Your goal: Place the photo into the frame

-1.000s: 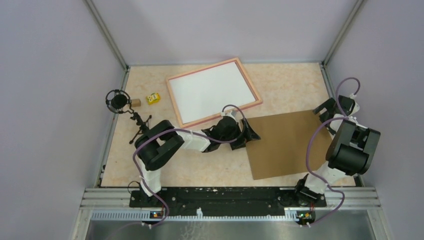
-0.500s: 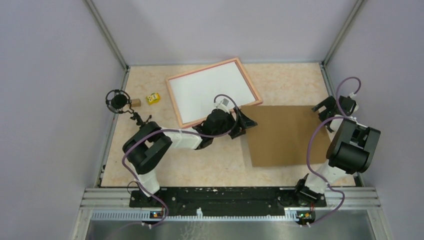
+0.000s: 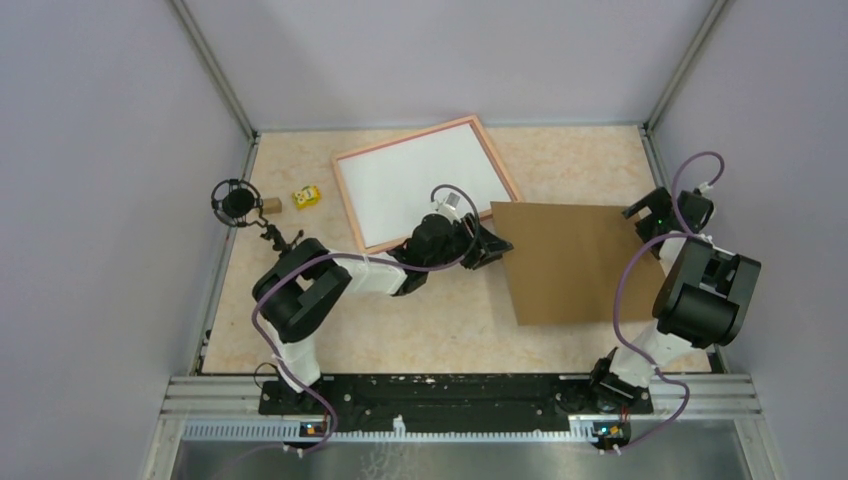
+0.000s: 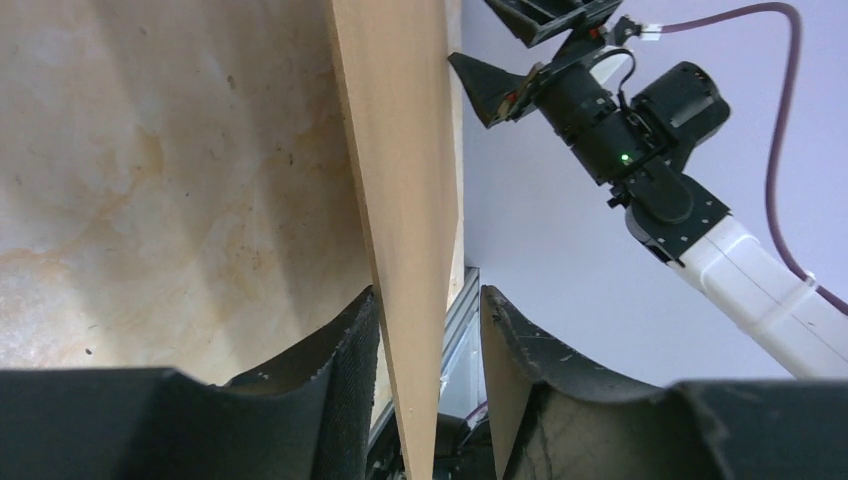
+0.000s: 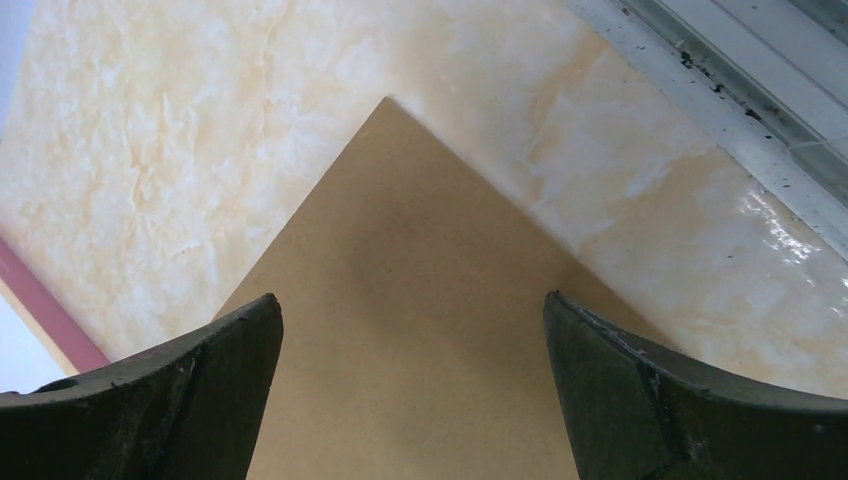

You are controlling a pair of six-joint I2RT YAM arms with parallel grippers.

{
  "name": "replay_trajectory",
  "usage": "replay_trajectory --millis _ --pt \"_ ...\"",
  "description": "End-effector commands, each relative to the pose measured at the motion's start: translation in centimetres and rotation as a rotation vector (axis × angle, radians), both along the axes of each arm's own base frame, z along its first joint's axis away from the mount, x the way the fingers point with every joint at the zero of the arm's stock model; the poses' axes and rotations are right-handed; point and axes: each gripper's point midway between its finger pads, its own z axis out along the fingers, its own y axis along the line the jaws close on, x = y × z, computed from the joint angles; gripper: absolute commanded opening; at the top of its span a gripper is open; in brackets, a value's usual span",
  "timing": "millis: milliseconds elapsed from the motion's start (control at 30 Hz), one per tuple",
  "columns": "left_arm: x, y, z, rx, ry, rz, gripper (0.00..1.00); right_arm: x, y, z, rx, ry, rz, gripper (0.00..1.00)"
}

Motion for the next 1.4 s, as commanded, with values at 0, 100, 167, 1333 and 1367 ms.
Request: replay_trajectory --millis 0,100,167,1333,1367 --pt "0.3 -1.7 2.9 -0.068 -0.058 -0.039 0.45 -0.2 1.6 0.0 0.058 -0.013 0.041 0.99" --pt "0.7 -1.7 2.5 -0.044 -0.066 -0.028 0.44 -0.1 1.8 0.0 0.063 -0.016 0.045 0.99" --pt "0.7 -1.8 2.6 -0.052 -0.071 -0.025 0.43 -0.1 1.8 -0.1 0.066 -0.015 0.047 0.99" --pt "3.6 -0.3 4.8 -0.186 -0.178 -0.008 0.0 0.8 3.7 2.3 0.088 -0.086 0.191 0.99" --pt "3.7 0.3 5.0 -0.185 -0.196 0.0 0.0 0.9 3.9 2.6 0.087 -0.095 0.202 0.99"
